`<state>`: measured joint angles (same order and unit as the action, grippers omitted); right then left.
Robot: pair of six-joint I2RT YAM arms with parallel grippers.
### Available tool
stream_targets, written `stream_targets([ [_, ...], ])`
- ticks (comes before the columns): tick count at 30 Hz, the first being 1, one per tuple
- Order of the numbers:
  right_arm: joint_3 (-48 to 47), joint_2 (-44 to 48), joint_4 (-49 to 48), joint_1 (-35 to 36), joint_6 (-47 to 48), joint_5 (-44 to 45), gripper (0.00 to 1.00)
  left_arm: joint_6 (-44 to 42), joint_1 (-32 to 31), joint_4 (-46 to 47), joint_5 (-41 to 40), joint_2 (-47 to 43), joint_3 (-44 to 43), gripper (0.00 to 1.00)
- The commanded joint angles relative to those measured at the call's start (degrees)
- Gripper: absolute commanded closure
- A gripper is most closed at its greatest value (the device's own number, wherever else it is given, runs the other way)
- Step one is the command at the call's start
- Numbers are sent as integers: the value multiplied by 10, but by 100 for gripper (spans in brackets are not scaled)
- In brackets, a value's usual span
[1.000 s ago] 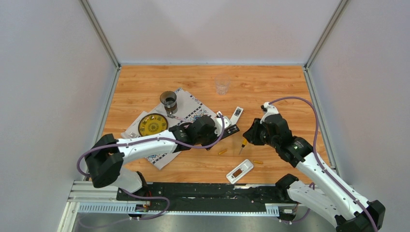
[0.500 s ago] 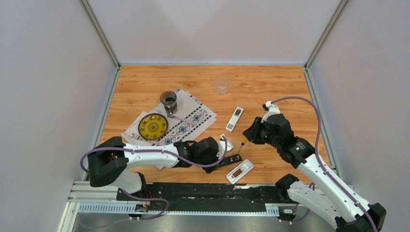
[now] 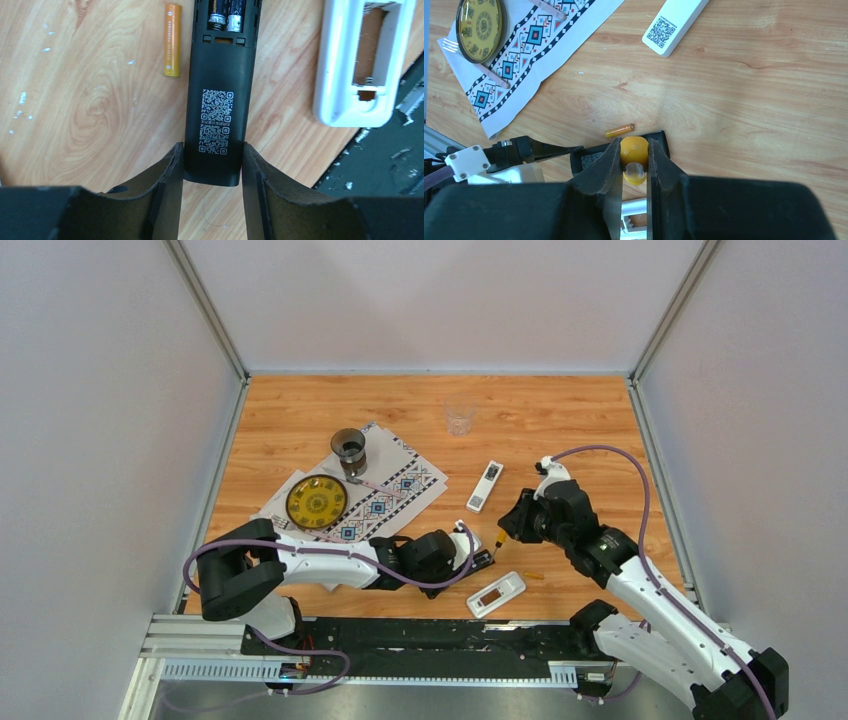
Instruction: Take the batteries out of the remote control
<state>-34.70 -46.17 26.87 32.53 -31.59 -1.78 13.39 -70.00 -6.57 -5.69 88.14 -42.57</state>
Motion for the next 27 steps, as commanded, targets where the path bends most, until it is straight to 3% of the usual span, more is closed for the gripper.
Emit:
stream_targets([
  [1, 9, -8, -61, -5, 8, -5, 100, -28, -1, 7, -31, 12, -1, 100],
  [5, 15, -23, -91, -8, 10, -7, 100, -56, -1, 5, -20, 23, 0, 97],
  [8, 19, -30, -107, -8, 13, -8, 100, -76, -1, 0, -13, 26, 1, 84],
  [11, 20, -39, -117, -8, 14, -9, 100, -87, -1, -8, -15, 27, 3, 63],
  [12, 20, -44, -119, -10, 15, -9, 100, -86, -1, -12, -20, 26, 3, 49],
  [15, 19, -52, -125, -11, 18, -10, 100, -85, -1, -12, -39, 26, 4, 32],
  [23, 14, -72, -125, -15, 24, -4, 100, -99, -1, 17, -13, 41, -5, 31],
  [27, 13, -77, -111, -20, 26, 4, 100, -109, 0, 23, 7, 48, -13, 40],
])
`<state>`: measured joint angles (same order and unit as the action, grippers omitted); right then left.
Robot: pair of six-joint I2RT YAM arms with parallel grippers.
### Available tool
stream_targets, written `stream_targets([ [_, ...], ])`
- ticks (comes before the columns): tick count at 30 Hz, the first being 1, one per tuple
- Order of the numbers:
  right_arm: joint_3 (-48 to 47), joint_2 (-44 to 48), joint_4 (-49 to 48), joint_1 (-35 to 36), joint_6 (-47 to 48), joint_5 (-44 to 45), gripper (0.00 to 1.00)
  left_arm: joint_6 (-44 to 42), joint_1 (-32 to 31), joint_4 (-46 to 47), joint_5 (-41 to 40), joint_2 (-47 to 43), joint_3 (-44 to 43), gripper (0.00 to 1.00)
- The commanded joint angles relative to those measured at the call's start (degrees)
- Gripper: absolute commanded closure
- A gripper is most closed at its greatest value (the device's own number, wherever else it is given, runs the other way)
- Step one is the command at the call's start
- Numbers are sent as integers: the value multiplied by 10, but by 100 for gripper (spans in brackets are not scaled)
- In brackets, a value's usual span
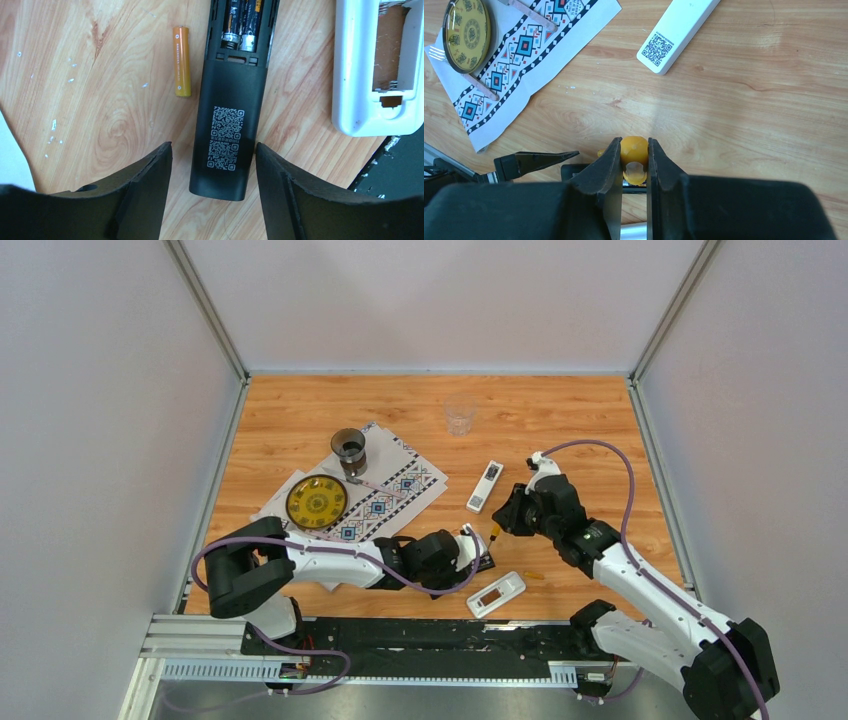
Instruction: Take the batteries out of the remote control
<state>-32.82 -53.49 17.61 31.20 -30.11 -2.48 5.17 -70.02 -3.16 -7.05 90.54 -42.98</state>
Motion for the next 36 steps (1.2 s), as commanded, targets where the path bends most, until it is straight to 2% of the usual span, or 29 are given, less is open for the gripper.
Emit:
stream_targets([
  [1, -8, -6, -9, -7, 11, 14, 100, -31, 1, -13, 26, 26, -11, 43],
  [5, -8, -12, 4, -12, 12, 21, 100, -39, 3, -18, 45, 36, -23, 62],
  [8, -6, -14, 8, -15, 13, 22, 100, -42, 3, -26, 50, 46, -32, 71],
  [17, 12, -6, 18, -25, 8, 24, 100, -39, 3, -28, 50, 51, -26, 89],
  [27, 31, -17, 10, -25, 3, 34, 100, -35, 4, -25, 49, 58, -29, 99],
  [33, 39, -25, -9, -25, -3, 34, 100, -34, 3, -26, 48, 57, -29, 100],
  [36, 46, -32, -27, -25, -13, -2, 100, -33, 3, -25, 49, 59, -29, 100],
])
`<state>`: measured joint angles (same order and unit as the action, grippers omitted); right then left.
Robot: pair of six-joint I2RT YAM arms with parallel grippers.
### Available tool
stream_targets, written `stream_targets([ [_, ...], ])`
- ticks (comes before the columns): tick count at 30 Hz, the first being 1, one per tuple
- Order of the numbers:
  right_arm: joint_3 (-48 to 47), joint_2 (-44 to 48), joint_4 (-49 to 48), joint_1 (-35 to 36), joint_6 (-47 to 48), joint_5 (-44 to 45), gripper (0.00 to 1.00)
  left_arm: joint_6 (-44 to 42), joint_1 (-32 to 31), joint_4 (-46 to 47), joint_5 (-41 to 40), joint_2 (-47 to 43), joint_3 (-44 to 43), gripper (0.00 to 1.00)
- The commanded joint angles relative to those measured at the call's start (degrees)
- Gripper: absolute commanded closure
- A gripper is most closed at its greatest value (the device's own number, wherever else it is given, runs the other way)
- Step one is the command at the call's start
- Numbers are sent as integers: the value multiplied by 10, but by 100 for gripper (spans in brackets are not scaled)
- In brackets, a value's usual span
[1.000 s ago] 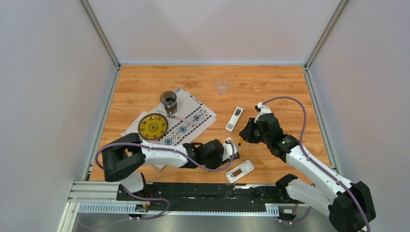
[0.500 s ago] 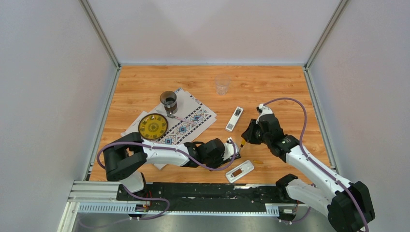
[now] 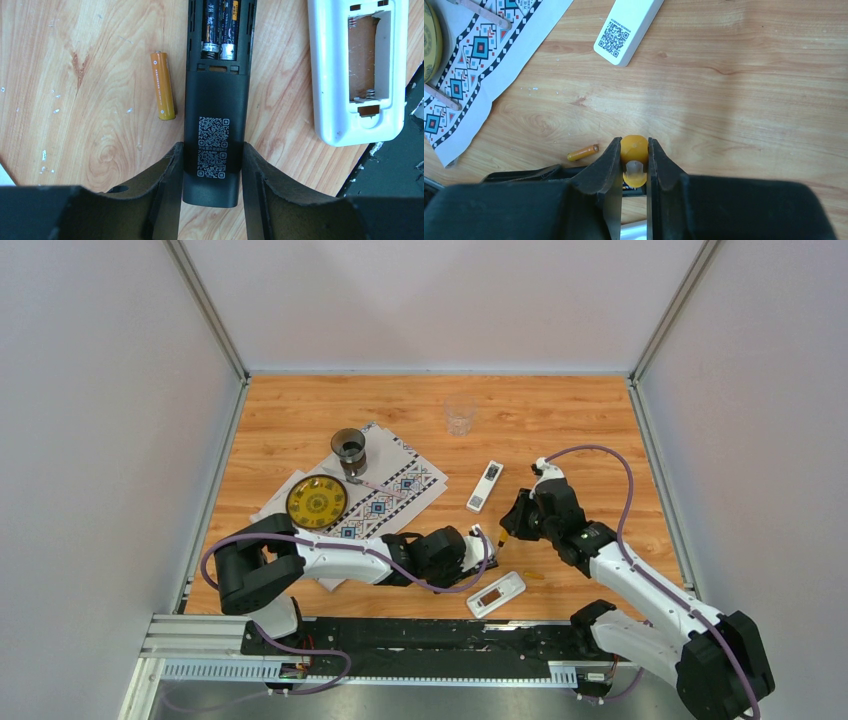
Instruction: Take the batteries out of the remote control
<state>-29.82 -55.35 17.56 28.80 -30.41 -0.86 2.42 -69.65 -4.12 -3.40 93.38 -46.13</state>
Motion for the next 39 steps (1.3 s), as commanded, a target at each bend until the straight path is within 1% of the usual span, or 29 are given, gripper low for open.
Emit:
stream_targets([
  [1, 17, -18, -31, -1, -10, -27, 100, -6, -1, -13, 13, 30, 3, 100],
  [10, 35, -8, -79, -1, -61, -108, 100, 0, -1, -12, 14, 41, 3, 100],
  [15, 41, 18, -100, -2, -86, -134, 100, 2, -1, -8, 17, 43, 3, 100],
  [24, 35, 53, -106, -4, -103, -167, 100, 3, 0, -11, 16, 44, 3, 100],
  [29, 35, 54, -132, -4, -113, -215, 100, 5, -1, -9, 15, 45, 3, 100],
  [33, 30, 53, -143, -4, -98, -251, 100, 4, -1, -9, 14, 45, 3, 100],
  [39, 19, 64, -114, -5, -75, -223, 100, 3, -1, -12, 12, 47, 1, 100],
])
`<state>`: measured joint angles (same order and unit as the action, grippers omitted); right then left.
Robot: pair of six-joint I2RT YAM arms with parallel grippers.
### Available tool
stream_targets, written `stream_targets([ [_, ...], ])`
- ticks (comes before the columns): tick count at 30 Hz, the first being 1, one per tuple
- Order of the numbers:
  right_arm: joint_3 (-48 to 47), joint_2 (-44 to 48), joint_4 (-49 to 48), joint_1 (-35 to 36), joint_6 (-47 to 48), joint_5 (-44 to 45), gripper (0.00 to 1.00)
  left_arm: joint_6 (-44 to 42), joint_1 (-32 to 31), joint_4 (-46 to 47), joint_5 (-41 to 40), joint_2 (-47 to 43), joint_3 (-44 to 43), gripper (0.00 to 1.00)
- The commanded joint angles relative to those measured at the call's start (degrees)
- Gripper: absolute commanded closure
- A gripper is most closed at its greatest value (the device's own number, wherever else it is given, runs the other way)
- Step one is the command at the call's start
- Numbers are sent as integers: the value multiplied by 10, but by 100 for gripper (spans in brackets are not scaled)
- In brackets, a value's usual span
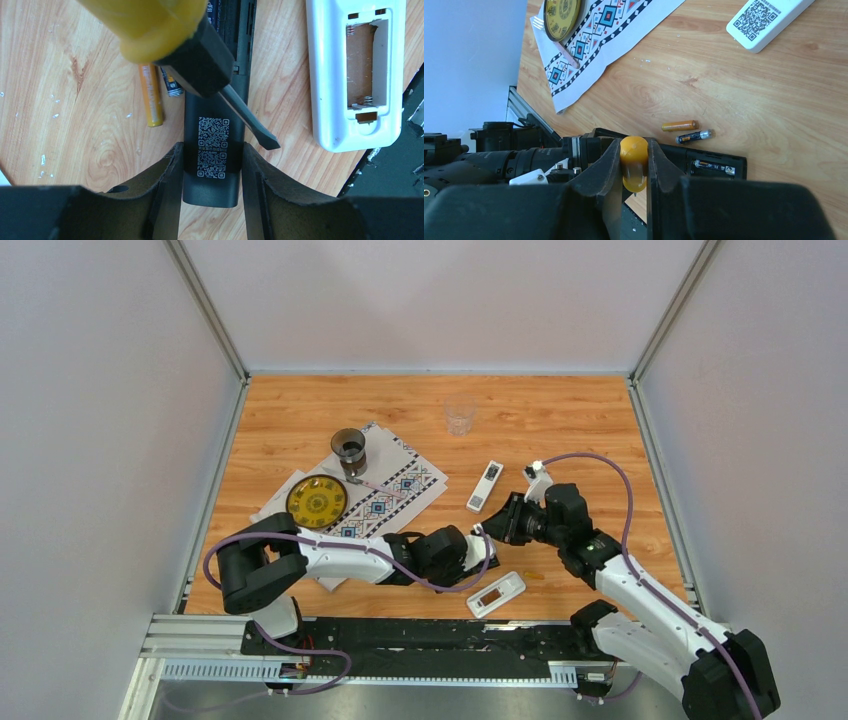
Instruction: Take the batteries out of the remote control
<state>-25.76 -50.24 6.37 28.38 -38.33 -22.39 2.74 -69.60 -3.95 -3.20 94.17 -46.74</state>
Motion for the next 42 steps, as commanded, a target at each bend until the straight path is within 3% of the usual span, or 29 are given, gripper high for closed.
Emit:
stream_targets([
  [1, -25, 15, 1, 0, 6, -1, 100, 0, -1, -15, 10, 39, 7, 100],
  [9, -37, 11, 29, -7, 20, 31, 100, 18, 1, -38, -26, 37, 1, 99],
  [12, -37, 12, 32, -11, 22, 38, 100, 31, 1, -42, -27, 27, 2, 83],
  [13, -38, 11, 33, -13, 23, 38, 100, 33, 1, -41, -23, 23, 6, 69],
  [15, -39, 8, 35, -17, 25, 37, 100, 38, 3, -33, -4, 15, 11, 54],
  [16, -41, 7, 35, -20, 27, 35, 100, 38, 3, -29, 6, 13, 18, 37],
  [18, -41, 6, 36, -23, 29, 34, 100, 45, 10, -20, 28, 8, 24, 30],
  [26, -35, 15, 42, -46, 34, 25, 100, 71, 16, -12, 93, 0, 36, 29],
  [42, -25, 12, 40, -59, 35, 21, 100, 69, 16, 28, 226, 3, 31, 36],
])
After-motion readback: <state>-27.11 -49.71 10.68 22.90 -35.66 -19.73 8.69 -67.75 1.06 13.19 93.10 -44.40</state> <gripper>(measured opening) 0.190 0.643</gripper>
